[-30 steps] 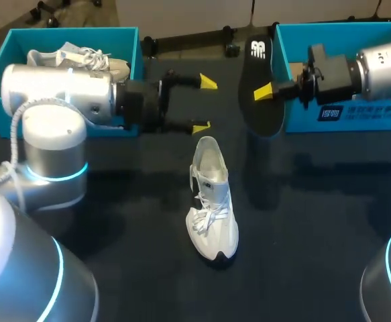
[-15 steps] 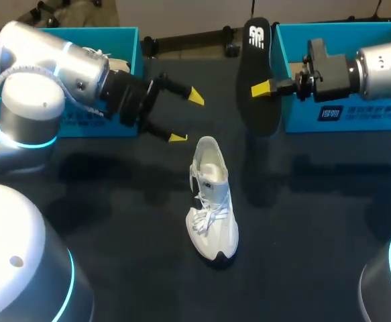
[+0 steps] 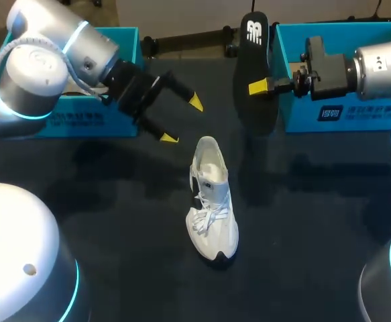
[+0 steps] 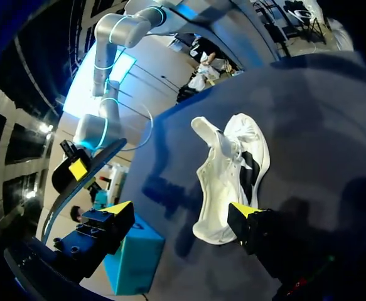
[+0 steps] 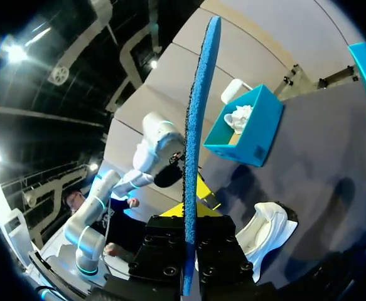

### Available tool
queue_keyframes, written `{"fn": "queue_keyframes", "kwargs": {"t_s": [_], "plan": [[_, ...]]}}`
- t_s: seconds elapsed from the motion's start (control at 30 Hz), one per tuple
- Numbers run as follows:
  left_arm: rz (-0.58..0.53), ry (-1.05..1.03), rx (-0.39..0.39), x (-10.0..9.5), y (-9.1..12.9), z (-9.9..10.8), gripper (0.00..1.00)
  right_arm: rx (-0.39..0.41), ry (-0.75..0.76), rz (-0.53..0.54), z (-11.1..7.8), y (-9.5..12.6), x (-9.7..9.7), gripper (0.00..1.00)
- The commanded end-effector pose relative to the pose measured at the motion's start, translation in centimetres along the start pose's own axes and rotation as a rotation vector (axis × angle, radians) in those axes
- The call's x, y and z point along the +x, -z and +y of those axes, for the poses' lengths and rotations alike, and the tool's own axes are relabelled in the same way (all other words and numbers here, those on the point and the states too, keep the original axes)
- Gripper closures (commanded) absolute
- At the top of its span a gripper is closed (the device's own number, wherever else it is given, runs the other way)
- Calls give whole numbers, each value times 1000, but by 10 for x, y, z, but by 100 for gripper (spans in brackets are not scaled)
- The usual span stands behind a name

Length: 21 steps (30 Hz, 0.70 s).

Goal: Take the shoe out of the shoebox, open the shoe tongue, remove and reinsert the insole, then place the shoe into the shoebox

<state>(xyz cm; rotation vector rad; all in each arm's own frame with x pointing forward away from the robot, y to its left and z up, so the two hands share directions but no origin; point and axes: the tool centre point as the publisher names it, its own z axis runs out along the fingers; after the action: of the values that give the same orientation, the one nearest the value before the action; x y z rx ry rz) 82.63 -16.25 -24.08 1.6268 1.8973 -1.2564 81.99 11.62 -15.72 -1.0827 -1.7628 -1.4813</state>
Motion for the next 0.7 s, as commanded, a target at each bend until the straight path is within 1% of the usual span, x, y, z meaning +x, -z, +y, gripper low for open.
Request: {"fn": "queue_keyframes", "kwargs": {"t_s": [0.03,0.47,0.53,0.7], "plan": [[23,0,-1,-1,1,0,0,0,0,-1,0,-2,0,100],[23,0,-1,-1,1,0,0,0,0,-1,0,-2,0,100],[33,4,-5,-2,2,0,0,-20,56,-5,1,-1,-5,100],[51,28,-48,0,6,4,0,-35,177,-2,2,-9,-21,100]]}}
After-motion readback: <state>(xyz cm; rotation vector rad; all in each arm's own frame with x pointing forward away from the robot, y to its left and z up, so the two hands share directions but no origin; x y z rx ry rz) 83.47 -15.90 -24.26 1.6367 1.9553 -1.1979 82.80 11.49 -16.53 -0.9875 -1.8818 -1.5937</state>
